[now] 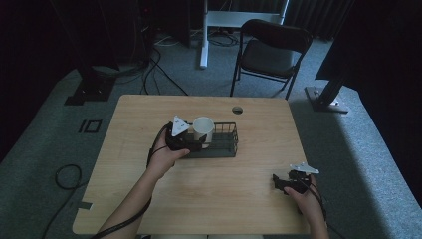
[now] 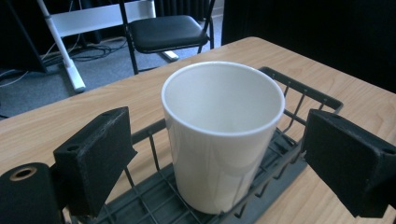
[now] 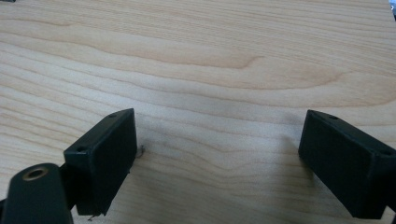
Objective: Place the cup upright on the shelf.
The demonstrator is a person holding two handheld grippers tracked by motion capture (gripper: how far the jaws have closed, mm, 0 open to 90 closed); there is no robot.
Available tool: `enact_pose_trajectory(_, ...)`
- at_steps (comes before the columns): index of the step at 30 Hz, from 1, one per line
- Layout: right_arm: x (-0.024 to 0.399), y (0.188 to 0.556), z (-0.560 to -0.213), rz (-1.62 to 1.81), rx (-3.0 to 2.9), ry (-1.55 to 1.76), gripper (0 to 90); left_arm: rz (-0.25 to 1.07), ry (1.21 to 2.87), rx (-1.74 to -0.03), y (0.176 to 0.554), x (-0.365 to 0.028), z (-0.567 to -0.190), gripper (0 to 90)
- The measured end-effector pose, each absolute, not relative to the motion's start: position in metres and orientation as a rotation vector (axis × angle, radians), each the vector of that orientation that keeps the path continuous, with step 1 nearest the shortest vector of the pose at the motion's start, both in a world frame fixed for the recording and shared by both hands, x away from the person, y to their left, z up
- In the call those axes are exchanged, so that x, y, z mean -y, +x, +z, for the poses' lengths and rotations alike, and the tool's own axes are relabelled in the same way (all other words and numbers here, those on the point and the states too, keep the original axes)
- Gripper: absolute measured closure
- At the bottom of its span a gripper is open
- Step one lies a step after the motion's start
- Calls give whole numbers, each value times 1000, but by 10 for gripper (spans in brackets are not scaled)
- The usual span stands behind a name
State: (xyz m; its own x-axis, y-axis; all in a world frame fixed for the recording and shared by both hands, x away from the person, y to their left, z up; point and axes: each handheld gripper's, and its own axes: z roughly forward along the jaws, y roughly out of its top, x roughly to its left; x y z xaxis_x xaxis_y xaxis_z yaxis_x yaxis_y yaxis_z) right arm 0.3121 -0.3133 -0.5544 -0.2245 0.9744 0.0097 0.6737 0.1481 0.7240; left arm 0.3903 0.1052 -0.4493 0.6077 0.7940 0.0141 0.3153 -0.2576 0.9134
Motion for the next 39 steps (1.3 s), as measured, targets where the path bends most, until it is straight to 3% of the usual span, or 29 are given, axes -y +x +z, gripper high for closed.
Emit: enact_pose_trajectory(39,313,312,-554,850,-1963,1571,110,607,1787,-977,331,-176,-472,97)
